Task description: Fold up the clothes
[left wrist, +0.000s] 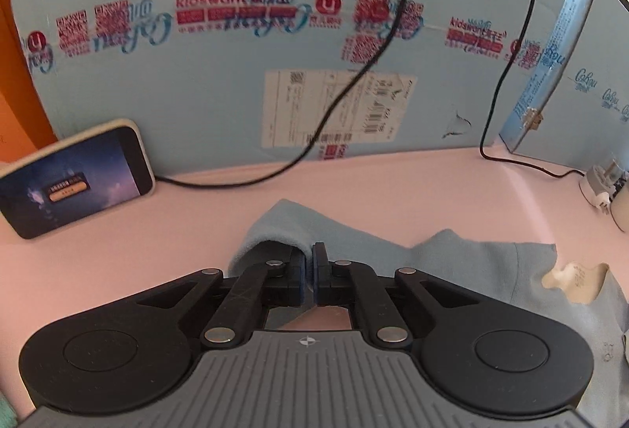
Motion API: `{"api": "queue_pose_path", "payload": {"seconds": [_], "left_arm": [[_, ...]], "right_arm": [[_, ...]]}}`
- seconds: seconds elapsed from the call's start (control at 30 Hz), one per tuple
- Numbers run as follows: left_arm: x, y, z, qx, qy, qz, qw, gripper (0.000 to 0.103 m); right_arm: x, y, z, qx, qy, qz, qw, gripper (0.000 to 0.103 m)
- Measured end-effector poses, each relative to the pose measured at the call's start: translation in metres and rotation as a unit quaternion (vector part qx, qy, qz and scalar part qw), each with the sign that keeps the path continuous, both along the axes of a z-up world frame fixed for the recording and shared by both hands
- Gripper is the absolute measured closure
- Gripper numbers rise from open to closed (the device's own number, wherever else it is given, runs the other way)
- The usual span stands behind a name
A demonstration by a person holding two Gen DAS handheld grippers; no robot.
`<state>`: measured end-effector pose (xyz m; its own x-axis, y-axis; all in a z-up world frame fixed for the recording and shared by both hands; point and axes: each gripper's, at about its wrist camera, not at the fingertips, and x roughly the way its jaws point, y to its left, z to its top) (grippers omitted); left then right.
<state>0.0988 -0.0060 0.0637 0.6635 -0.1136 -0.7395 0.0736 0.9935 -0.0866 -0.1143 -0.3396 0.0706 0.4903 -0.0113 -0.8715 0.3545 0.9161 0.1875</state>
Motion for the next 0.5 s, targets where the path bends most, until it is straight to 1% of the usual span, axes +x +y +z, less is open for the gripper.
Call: {"api": "queue_pose_path", "payload": {"seconds": [0.2, 0.33, 0.4, 0.43, 0.47, 0.5], "left_arm": [[0.013, -0.003, 0.005, 0.028, -0.023, -0.020, 0.9992, 0.099], [0.018, -0.017, 0.007, 0.071, -0.047, -0.047, 0.9952, 0.099], [0.022, -0.022, 0.006, 0.084, -0.039, -0.058, 0.9940, 0.099], [0.024, -0.023, 0.005, 0.085, -0.031, -0.057, 0.9942, 0.095], [0.024, -0.022, 0.005, 0.083, -0.024, -0.053, 0.9948, 0.093], [0.023, -0.021, 0.004, 0.080, -0.017, -0.051, 0.9954, 0.085]], "right_arm": [[0.014, 0.002, -0.001, -0.004, 0.002, 0.014, 1.000, 0.091], [0.022, 0.002, -0.001, -0.011, 0.002, 0.019, 1.000, 0.091], [0.026, -0.001, 0.000, -0.017, 0.000, 0.020, 1.000, 0.091], [0.028, -0.003, 0.001, -0.021, -0.001, 0.020, 1.000, 0.091], [0.030, -0.005, 0.002, -0.025, -0.003, 0.020, 1.000, 0.091], [0.032, -0.008, 0.003, -0.028, -0.004, 0.019, 0.999, 0.091]]}}
